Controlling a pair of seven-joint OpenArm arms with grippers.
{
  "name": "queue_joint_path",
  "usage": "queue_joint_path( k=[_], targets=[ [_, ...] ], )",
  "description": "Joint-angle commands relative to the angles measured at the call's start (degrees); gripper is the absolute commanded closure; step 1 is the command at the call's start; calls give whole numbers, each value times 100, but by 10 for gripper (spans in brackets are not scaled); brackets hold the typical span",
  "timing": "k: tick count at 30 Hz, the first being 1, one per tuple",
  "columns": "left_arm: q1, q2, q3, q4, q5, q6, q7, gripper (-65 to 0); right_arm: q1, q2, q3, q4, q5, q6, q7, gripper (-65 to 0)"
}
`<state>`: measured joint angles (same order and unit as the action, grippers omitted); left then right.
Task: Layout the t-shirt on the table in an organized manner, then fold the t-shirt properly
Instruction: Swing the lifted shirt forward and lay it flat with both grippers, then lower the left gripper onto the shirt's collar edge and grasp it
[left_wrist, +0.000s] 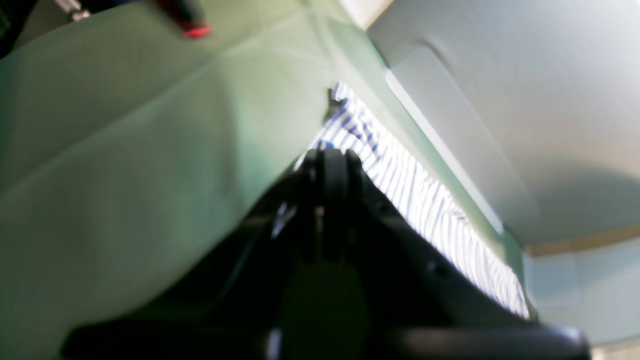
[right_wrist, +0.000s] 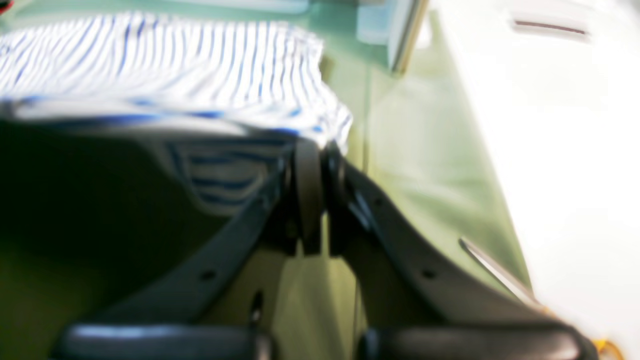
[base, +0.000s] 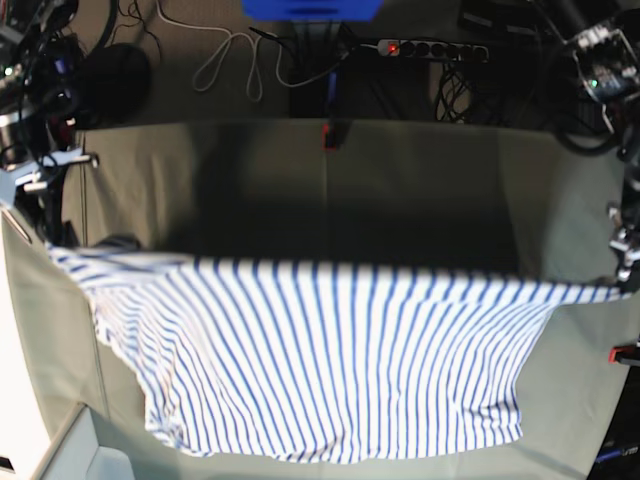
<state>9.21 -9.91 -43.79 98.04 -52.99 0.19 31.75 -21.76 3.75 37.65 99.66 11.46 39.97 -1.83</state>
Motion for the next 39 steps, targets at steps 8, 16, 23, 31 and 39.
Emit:
queue_joint_path(
  k=[8, 16, 23, 31, 39],
  targets=[
    [1149, -77, -970, 108, -1272, -23, 285, -2, -1020, -151, -24, -141, 106, 3, 1128, 0],
    [1501, -68, -1419, -191, -1281, -23, 293, -2, -1389, -133, -262, -757, 89, 3, 1541, 0],
    [1386, -68, -1384, -411, -1255, -23, 293, -2, -1459, -159, -517, -810, 80, 3, 1857, 0],
    [903, -77, -1041, -472, -1219, -23, 293, -2, -941, -168, -517, -827, 71, 3, 1831, 0],
    [1052, -86, -170, -1193, -1228, 3, 311, -109, -747, -247, -517, -836, 62, 3, 1831, 0]
  ],
)
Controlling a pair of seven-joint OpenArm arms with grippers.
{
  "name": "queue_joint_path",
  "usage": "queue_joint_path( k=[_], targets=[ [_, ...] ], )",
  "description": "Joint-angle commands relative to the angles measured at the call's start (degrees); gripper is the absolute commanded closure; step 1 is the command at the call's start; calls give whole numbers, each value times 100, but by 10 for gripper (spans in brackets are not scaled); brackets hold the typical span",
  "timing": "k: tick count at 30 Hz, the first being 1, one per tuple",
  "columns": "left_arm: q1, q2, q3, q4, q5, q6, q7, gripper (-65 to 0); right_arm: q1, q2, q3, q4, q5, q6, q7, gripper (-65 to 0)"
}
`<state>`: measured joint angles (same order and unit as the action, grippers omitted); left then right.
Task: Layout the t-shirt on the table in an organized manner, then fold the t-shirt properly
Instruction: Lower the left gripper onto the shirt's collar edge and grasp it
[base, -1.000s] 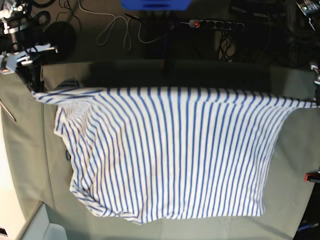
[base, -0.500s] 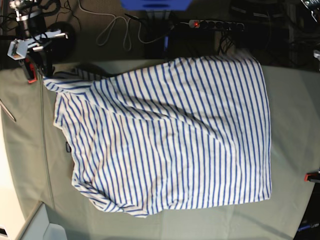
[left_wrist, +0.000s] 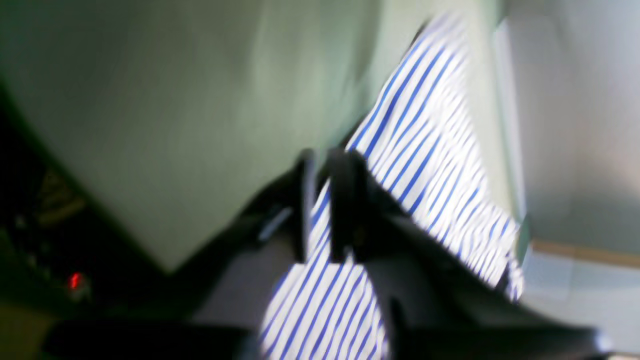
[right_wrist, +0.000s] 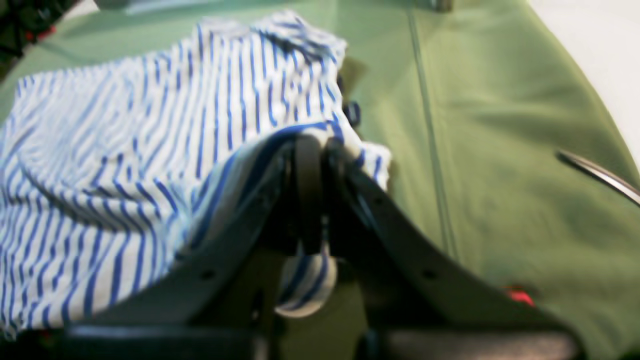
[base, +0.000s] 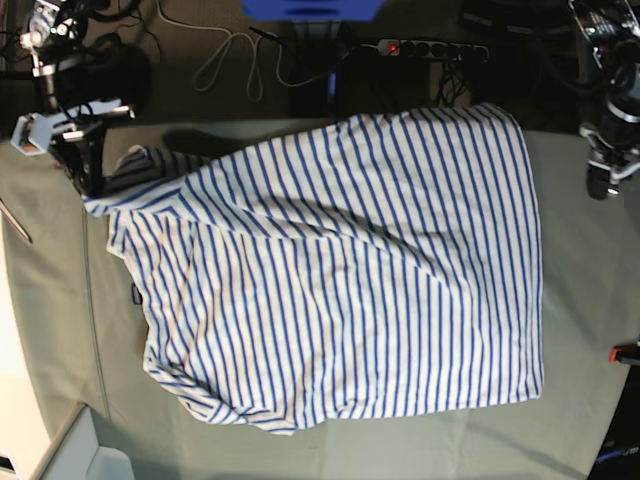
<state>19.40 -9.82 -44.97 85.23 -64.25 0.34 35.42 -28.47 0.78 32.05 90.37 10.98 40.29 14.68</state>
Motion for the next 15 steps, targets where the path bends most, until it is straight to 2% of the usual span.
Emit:
queue_joint_path(
  k=[1, 4, 8, 10, 12, 15],
  targets=[
    [104, -94, 44, 26, -103, -12, -56, -161, -67, 50, 43, 93, 110, -29, 181, 0],
    [394, -103, 422, 18, -103, -12, -56, -327, -59, 41, 34, 84, 110, -29, 181, 0],
    [790, -121, 932, 88, -103, -21, -56, -486, 3, 41, -194, 84, 102, -29, 172, 0],
    [922, -121, 1161, 44, -103, -21, -65, -523, 3, 32, -194, 84, 102, -29, 172, 0],
    [1018, -138, 1416, -26, -32, -21, -65, -523, 12, -64, -247, 84, 102, -29, 49, 0],
    [1036, -130, 1706, -97, 557, -21, -83, -523, 64, -91, -273, 93, 102, -29, -215, 0]
  ],
)
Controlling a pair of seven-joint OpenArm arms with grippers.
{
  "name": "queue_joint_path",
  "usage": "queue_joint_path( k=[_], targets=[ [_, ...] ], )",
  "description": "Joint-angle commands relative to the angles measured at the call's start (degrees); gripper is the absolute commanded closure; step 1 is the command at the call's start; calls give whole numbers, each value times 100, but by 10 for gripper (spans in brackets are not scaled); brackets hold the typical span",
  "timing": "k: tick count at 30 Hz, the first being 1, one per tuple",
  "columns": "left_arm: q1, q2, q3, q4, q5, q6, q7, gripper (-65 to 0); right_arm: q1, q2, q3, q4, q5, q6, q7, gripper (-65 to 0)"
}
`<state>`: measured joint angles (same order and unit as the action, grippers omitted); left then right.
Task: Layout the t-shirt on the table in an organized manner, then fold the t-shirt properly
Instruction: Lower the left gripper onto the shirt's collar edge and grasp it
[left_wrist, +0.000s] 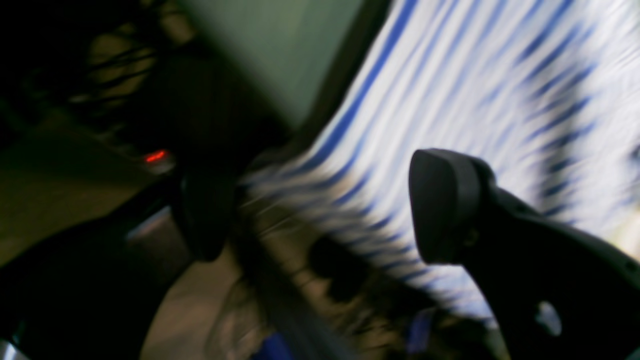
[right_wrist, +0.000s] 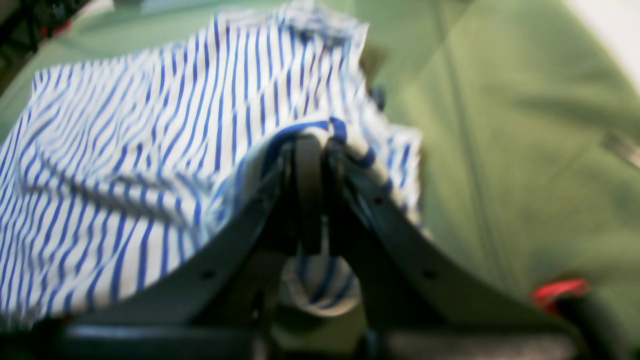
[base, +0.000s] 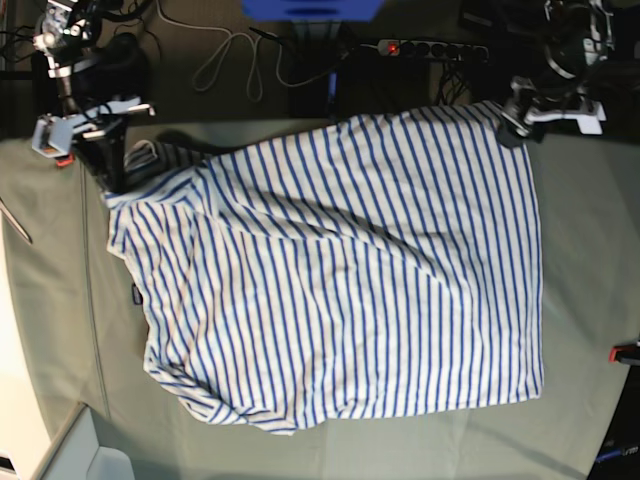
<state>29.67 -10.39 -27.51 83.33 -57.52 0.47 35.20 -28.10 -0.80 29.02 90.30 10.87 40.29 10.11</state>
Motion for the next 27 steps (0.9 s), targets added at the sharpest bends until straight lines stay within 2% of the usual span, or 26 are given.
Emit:
queue_joint_path(
  k=[1, 4, 14, 16, 20, 23, 27],
  targets=[
    [0, -38, -14, 111, 121, -34, -70, -523, 27, 67, 30, 99, 113, -29, 198, 0],
    [-26, -29, 21, 111, 525, -43, -96, -522, 27, 49, 30, 99, 113, -29, 189, 0],
    [-457, -29, 39, -434, 587, -43, -52, -510, 36, 49, 30, 99, 113, -29, 189, 0],
    [-501, -29, 39, -443, 587, -43, -61, -449, 36, 49, 30, 99, 113, -29, 189, 0],
    [-633, -29, 47, -496, 587, -43, -96, -272, 36, 49, 30, 99, 113, -29, 189, 0],
    [-677, -29, 47, -496, 578, -43, -52, -187, 36, 49, 30, 99, 113, -29, 189, 0],
    [-651, -29, 47, -478, 552, -43, -34, 0, 36, 49, 30, 99, 113, -29, 189, 0]
  ],
)
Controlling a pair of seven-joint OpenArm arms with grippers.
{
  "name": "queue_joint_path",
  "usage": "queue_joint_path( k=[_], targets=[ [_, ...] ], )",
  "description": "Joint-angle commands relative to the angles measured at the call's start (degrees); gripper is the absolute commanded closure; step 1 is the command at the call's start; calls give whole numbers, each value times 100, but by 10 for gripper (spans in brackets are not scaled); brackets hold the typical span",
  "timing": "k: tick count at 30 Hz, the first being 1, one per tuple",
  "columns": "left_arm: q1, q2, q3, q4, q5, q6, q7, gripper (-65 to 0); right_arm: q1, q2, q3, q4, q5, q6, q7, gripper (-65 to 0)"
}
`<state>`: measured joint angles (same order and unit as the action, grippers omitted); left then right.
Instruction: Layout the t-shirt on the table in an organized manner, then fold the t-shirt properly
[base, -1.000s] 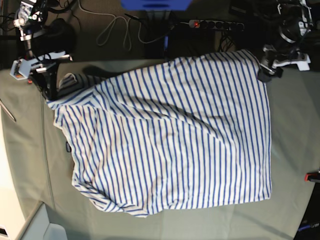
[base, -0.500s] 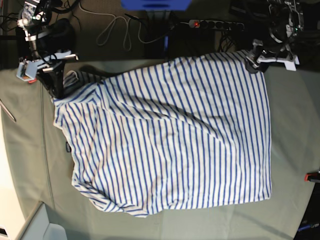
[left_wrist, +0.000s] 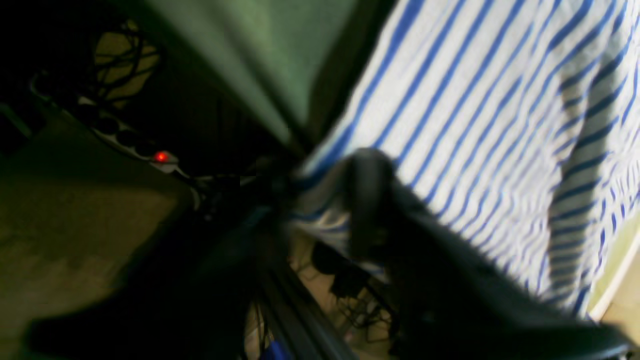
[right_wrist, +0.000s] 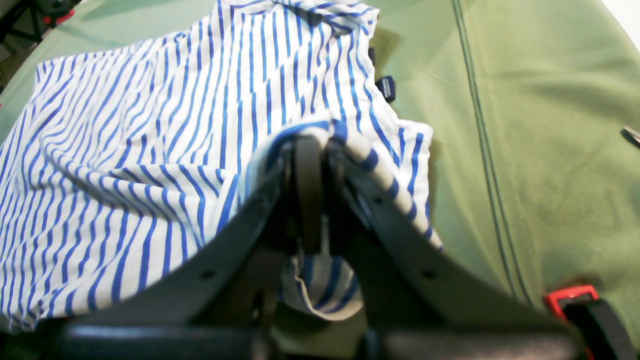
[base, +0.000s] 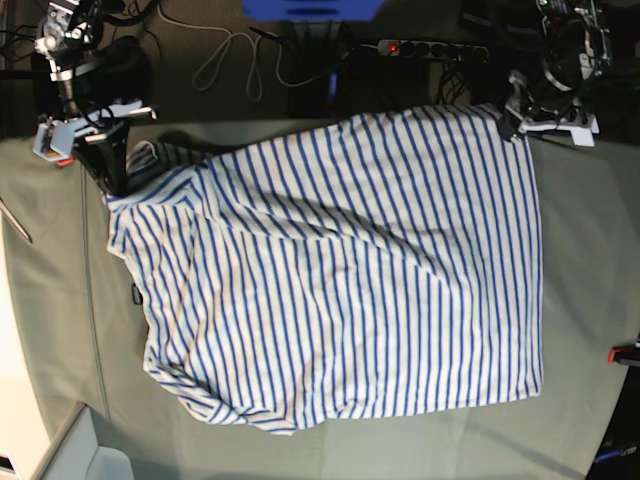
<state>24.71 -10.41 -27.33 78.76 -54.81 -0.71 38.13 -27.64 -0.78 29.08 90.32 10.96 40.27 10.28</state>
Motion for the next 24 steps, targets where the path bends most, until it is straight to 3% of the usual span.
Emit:
queue_joint_path(
  k=[1, 5, 8, 16, 24],
  targets=[
    [-128, -27, 30, 14, 272, 75, -318, 0, 34, 47, 24, 97, 104, -27, 172, 0],
    [-67, -27, -23, 102, 263, 75, 147, 0, 104, 47, 24, 106, 78, -27, 172, 0],
    [39, -27, -32, 383, 263, 75, 402, 0, 113, 29, 24, 141, -265, -27, 172, 0],
    [329, -62, -49, 1596, 263, 75, 402, 0, 228, -6, -161, 141, -415, -27, 172, 0],
    [-154, -71, -1324, 1640, 272, 75, 464, 0, 412, -59, -178, 150, -582, -27, 163, 0]
  ],
)
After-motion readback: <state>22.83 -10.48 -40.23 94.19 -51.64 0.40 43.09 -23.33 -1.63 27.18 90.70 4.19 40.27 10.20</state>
